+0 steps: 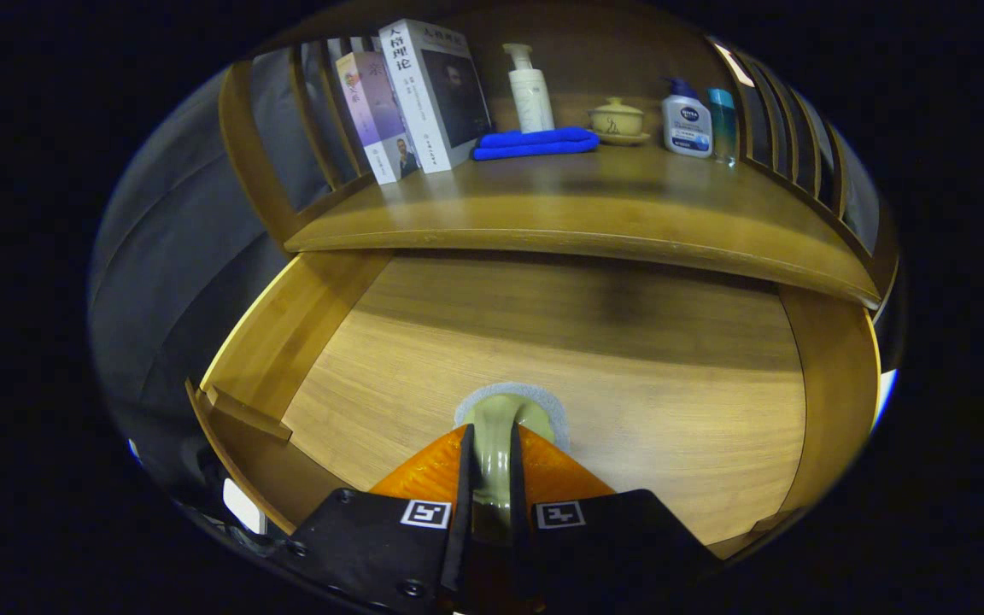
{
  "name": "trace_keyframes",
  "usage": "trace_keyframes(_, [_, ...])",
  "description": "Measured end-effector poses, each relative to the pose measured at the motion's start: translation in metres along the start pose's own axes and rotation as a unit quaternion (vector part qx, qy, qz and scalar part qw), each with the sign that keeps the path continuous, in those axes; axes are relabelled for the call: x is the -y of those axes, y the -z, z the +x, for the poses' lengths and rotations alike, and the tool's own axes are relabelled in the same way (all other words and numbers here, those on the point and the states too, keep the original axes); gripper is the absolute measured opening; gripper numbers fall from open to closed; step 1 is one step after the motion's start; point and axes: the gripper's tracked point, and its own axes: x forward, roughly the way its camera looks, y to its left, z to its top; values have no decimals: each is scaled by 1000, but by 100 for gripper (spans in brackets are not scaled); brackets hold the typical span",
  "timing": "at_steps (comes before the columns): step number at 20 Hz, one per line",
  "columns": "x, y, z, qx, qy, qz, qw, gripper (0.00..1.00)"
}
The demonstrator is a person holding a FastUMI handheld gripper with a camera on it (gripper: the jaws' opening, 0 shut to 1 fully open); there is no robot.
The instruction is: Pull open the drawer, take out the items inside it, and place them on the countertop above the cabinet.
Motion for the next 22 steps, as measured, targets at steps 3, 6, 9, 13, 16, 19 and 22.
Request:
trace_keyframes(3, [-3, -13, -8, 43, 2, -11, 999, 22])
trace_keyframes(6, [-9, -30, -22, 90, -2, -16, 996, 22])
trace_keyframes(9, [-15, -47, -37, 134, -8, -30, 990, 22])
trace_keyframes(13, [-22, -70, -57, 176, -19, -31, 984, 22])
trace_keyframes(16, [-22, -91, -71, 207, -19, -28, 978, 22])
trace_keyframes(19, [-18, -112, -81, 230, -19, -23, 973, 22])
trace_keyframes(22, [-8, -132, -85, 242, -8, -19, 970, 22])
